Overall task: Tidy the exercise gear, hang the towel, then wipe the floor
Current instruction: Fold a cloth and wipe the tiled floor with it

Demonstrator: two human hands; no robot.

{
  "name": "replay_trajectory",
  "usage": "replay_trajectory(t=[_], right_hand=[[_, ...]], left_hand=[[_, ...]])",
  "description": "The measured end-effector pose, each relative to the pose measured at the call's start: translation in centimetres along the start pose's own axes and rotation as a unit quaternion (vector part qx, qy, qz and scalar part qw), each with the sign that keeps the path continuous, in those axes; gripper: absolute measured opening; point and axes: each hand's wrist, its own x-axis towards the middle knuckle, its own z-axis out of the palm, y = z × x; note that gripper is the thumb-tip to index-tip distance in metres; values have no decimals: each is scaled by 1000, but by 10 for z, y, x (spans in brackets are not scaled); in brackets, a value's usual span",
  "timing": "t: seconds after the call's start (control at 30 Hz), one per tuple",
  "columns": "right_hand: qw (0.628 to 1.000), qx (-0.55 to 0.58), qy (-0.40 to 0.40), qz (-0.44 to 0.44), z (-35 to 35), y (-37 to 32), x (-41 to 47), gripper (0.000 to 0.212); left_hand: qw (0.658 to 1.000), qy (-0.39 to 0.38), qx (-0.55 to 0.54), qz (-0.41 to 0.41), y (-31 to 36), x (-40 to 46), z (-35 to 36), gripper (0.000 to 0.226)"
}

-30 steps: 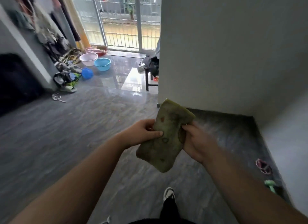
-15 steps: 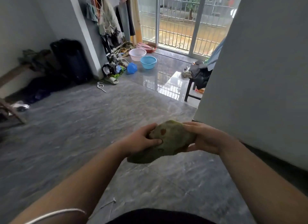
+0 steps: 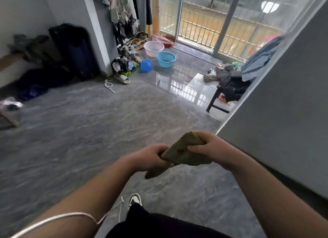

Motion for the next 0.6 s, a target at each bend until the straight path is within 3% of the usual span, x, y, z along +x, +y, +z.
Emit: replay_trajectory(t=[0.13,0.23,0.37,0.6], right_hand=[[993,106,33,39,5,-23,52,29],[974,196,103,51,-1,-35,87,30],[979,125,156,42,-14,-37,115,21],[963,30,250,90,-42,18,177,28]], left_hand=[[997,-45,63,-26,-30,29,-66,11],[995,-45,84,-30,-50,54,-110,18],[997,-15,58,-40,-73,81,-152,13],[996,42,73,-36,-87,150,-213,18]])
